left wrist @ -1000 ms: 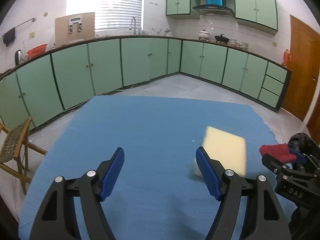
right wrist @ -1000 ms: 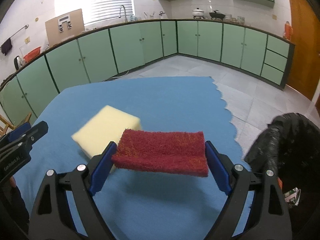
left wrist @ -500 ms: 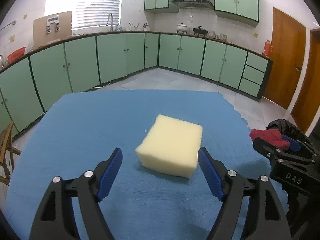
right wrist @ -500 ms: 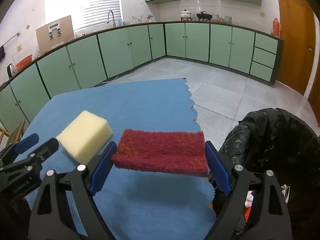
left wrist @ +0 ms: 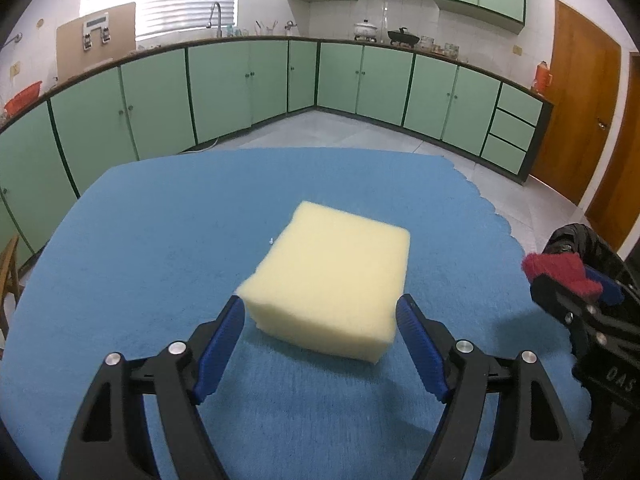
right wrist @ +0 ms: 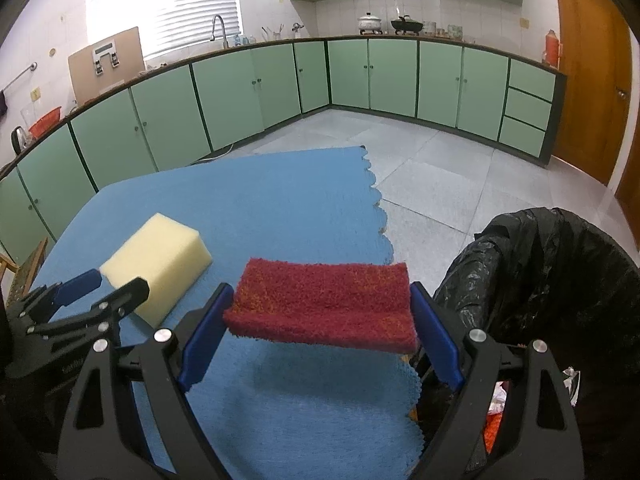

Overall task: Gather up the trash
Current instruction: 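Grasp the yellow sponge with the left gripper while the right holds the maroon pad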

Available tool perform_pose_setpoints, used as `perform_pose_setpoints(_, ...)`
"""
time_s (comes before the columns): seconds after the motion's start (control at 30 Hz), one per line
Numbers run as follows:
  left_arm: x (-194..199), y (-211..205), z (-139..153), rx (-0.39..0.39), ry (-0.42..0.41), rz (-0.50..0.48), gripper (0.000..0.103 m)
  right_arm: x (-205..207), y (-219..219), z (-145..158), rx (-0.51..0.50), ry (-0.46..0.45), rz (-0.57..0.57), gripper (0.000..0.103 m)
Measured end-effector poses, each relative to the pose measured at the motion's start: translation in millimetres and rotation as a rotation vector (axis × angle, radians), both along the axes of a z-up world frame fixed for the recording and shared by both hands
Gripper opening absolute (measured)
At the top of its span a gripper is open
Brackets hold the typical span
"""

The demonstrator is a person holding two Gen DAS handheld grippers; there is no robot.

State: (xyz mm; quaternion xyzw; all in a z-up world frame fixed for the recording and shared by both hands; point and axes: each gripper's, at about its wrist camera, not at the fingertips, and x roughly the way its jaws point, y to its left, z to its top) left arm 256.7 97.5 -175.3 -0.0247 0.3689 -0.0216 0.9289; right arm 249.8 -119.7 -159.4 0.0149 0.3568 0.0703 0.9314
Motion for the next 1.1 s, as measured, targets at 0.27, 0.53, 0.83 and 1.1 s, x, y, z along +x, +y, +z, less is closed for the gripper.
perform_pose_setpoints(0.27, -3, -1, 4, 0.009, -0.029, -0.003, 0.062, 5, 0, 1, 0.006, 0.01, 0.004, 0.084)
perform_pose_setpoints(0.53, -10, 3, 7, -0.021, -0.024, 0.001, 0.036, -2, 0, 4, 0.005, -0.003, 0.012, 0.084)
perform_pose_setpoints(0.83, -21, 19, 8, -0.05, -0.014, 0.025, 0.0, -7, 1, 7, 0.01, -0.004, 0.015, 0.084)
perform_pose_setpoints(1.1, -32, 23, 9, -0.083, 0.003, 0.041, 0.04, -11, 4, 4, 0.004, 0.001, 0.022, 0.084)
